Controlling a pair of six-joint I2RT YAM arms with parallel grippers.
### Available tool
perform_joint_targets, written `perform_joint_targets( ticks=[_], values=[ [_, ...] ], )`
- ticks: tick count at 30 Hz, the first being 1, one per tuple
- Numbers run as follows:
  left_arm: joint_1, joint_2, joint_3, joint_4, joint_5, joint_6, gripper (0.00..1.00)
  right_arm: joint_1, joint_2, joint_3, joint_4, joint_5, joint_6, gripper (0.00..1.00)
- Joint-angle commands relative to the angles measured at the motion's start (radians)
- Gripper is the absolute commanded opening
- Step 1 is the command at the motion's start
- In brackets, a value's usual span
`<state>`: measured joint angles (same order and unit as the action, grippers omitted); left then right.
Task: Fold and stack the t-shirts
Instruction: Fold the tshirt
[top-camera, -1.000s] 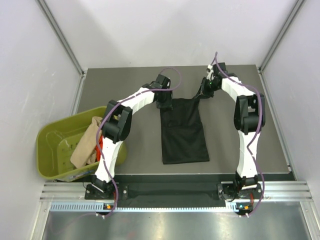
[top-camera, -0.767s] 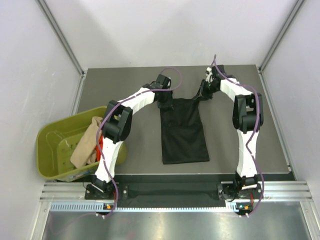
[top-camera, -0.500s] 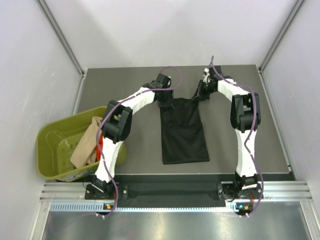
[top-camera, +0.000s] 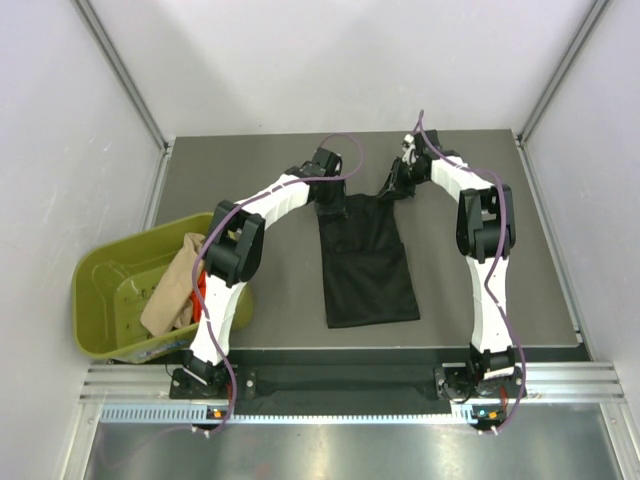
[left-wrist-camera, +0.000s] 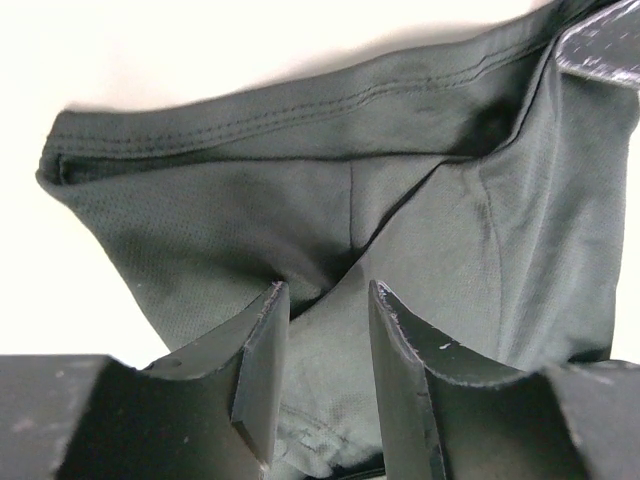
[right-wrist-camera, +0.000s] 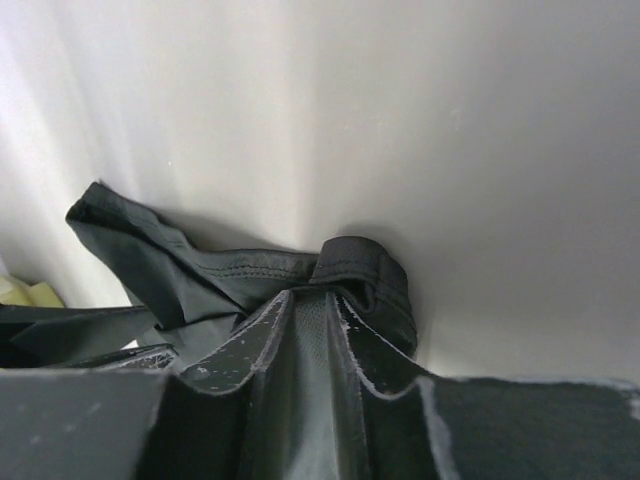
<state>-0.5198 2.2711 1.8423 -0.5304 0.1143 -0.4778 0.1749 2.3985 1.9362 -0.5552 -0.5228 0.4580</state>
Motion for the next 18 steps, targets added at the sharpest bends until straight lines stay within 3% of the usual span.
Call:
perform_joint_targets(
  ticks=[1, 11, 18],
  values=[
    [0.003, -0.035, 0.046, -0.035, -0.027, -0.012, 0.43, 0.0, 0.007, 0.067, -0.015, 0.056, -0.031, 0.21],
    [0.027, -0.093, 0.064, -0.092, -0.048, -0.005, 0.45, -0.028, 0.053, 0.231, -0.066, 0.004, -0.078, 0.34],
    [0.033, -0.18, 0.081, -0.174, -0.074, -0.001, 0.47, -0.041, -0.07, 0.314, -0.202, 0.049, -0.071, 0.46]
  ],
)
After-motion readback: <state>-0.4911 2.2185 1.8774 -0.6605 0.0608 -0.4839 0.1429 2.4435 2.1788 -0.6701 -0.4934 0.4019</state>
